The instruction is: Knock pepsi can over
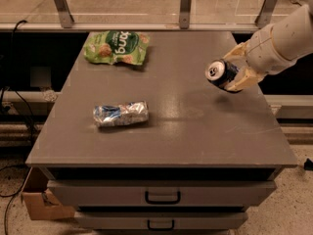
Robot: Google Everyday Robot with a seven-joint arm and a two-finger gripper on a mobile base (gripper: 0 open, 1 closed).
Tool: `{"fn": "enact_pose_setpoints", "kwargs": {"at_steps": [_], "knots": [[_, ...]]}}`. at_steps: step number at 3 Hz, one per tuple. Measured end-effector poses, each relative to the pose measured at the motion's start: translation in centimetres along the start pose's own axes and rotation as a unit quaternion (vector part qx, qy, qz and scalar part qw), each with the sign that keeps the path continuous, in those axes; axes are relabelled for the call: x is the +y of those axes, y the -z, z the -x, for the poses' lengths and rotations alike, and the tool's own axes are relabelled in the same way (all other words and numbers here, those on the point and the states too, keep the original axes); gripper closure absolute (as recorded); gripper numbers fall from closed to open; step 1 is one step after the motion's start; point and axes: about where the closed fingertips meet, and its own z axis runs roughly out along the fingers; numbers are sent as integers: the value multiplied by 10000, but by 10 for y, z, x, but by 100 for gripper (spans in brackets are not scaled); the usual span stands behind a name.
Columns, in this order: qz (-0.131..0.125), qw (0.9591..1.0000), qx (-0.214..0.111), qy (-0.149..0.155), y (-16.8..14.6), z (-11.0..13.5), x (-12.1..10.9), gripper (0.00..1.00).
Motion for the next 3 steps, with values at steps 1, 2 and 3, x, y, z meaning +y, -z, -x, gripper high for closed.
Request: {"fn": "enact_pose_setpoints", "kwargs": {"at_steps": [1, 2, 3], "knots": [[233, 9932, 683, 918, -9, 14, 7, 100], [446, 9761, 1357, 1638, -24, 20, 13, 100], [680, 9506, 1976, 2297, -40, 18, 19, 100]]}}
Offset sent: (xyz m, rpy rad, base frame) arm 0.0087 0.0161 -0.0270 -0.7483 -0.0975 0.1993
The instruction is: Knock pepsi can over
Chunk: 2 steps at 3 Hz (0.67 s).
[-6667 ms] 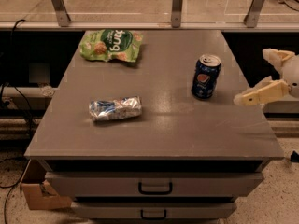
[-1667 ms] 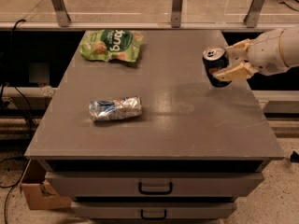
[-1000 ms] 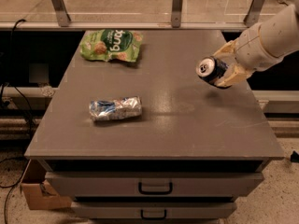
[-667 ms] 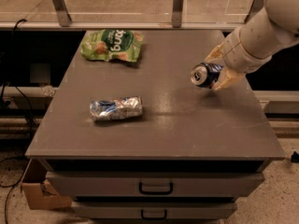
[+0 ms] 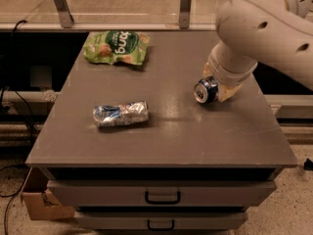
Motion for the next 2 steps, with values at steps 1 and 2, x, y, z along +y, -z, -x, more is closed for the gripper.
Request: {"fn": "enact_pose_setpoints", "kwargs": {"at_steps": [1, 2], "knots": [[237, 9979, 421, 434, -13, 1, 1, 100], [245, 9973, 498, 484, -13, -2, 0, 84]]}}
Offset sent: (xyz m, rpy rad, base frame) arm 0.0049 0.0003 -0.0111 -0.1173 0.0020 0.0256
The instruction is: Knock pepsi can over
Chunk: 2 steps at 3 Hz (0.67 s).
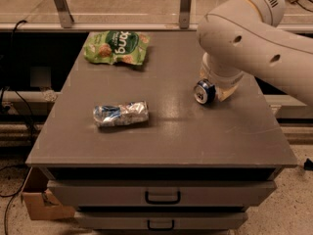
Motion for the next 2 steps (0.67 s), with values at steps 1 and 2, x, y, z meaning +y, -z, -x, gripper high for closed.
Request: {"fn": "enact_pose_setpoints", "kwargs": {"at_steps": [1, 2], "knots": [[2, 10000, 6, -2, 1, 0, 1, 61], [3, 10000, 12, -4, 1, -1, 2, 37]]}}
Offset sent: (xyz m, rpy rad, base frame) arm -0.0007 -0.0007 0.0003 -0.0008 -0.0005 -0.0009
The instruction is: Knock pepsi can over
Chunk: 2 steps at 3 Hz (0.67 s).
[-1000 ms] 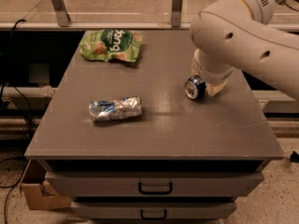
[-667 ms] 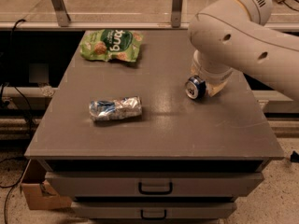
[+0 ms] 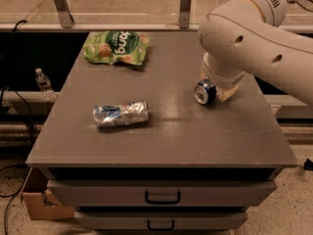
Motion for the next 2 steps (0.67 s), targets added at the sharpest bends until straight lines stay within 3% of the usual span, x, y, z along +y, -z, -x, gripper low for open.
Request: {"fn": "enact_pose_setpoints", "kwargs": {"at_steps": [1, 2], "knots": [[2, 10000, 6, -2, 0, 0, 1, 14], [4, 10000, 11, -3, 1, -1, 1, 0]]}}
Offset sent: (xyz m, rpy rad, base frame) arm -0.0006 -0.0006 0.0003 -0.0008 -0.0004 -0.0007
